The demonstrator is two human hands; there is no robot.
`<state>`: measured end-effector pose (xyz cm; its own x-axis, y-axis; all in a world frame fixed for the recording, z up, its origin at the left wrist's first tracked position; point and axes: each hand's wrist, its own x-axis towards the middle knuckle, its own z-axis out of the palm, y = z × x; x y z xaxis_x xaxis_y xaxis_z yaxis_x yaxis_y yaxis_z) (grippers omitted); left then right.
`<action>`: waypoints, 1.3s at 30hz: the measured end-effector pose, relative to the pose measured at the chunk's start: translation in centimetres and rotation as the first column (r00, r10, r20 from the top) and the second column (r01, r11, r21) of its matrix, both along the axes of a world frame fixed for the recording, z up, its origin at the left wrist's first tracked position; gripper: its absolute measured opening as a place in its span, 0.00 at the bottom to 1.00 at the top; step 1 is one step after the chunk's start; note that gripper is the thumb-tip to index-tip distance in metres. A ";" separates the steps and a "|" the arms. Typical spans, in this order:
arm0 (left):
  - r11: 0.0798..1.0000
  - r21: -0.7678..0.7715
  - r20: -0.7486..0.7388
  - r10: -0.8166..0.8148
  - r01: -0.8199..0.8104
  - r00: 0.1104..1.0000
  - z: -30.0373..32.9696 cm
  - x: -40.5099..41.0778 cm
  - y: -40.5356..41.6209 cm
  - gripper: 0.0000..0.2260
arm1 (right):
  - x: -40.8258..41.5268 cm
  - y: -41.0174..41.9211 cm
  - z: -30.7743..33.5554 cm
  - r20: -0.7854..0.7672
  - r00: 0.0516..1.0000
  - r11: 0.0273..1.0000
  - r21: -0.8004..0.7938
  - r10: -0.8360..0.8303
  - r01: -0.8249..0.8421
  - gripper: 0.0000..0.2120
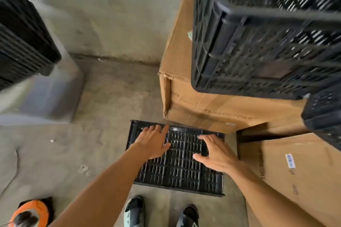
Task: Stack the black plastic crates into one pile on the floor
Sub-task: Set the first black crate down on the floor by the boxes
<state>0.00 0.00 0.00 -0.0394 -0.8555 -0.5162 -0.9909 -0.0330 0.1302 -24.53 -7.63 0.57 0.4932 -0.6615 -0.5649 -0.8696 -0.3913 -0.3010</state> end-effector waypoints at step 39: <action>0.817 0.117 -0.007 -0.567 0.564 0.823 -6.8 1.3 12.2 0.54 | -6.6 9.8 -8.4 -0.071 0.829 0.820 -0.118 0.555 -0.560 0.55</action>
<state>1.30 12.20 -6.78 -0.4841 -0.6252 -0.6122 -0.8424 0.5223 0.1327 -31.11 2.20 -7.82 0.7829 -0.3463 -0.5169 -0.4994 -0.8452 -0.1902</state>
